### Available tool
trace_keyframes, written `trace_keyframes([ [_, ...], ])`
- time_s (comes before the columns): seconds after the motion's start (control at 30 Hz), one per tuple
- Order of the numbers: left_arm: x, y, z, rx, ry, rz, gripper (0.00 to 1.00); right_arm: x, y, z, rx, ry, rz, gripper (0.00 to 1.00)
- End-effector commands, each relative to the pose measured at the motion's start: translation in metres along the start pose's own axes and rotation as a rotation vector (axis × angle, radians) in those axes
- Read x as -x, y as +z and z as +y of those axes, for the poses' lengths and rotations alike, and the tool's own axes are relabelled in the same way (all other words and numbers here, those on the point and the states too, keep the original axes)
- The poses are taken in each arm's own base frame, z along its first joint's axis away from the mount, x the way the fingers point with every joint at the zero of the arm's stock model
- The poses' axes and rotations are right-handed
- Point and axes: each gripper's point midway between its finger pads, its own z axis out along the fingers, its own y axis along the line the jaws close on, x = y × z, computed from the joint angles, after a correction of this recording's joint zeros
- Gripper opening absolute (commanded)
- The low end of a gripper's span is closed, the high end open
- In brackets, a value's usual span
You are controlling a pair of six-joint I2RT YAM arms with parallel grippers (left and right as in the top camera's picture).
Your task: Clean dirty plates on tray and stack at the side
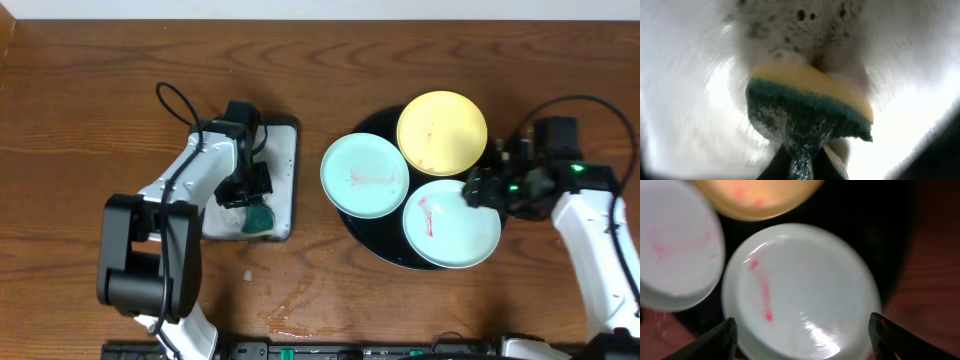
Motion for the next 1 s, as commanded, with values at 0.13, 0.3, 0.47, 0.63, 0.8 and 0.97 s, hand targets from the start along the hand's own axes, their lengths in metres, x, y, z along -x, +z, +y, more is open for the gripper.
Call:
trace_keyframes([
  [0.13,-0.009,-0.077,-0.016,-0.131,0.029,-0.131,0.07,-0.011,0.029,-0.033,-0.057,0.026,0.103,0.76],
  [0.3,-0.023,-0.106,-0.031,-0.248,0.070,-0.164,0.07,-0.022,0.054,-0.056,-0.166,0.127,0.191,0.69],
  [0.47,-0.033,-0.119,-0.044,-0.283,0.123,-0.191,0.07,-0.021,0.060,-0.059,-0.191,0.126,0.198,0.68],
  [0.63,-0.050,-0.120,-0.074,-0.322,0.224,-0.181,0.07,-0.035,0.064,-0.040,-0.086,0.123,0.250,0.21],
  [0.8,-0.058,-0.130,-0.122,-0.440,0.290,-0.218,0.07,-0.033,0.075,-0.043,-0.101,0.166,0.207,0.01],
  [0.97,-0.068,-0.142,-0.174,-0.555,0.351,-0.275,0.07,-0.017,0.074,-0.062,-0.217,0.196,0.125,0.01],
])
